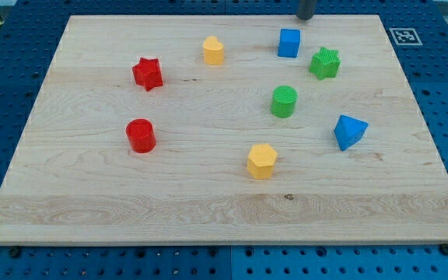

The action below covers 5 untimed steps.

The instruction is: Push the yellow heart slightly downwards

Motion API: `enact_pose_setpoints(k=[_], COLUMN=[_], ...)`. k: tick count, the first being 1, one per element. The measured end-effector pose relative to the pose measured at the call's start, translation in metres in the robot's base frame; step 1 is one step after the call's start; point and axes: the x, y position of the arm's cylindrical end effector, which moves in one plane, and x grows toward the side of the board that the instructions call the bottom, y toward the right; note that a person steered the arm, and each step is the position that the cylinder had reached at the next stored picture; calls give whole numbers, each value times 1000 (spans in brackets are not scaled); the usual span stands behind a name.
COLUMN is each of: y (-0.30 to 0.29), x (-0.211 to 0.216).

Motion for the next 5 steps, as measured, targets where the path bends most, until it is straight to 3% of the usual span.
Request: enact_pose_setpoints(k=[3, 5], y=[-36, -112], x=[11, 32])
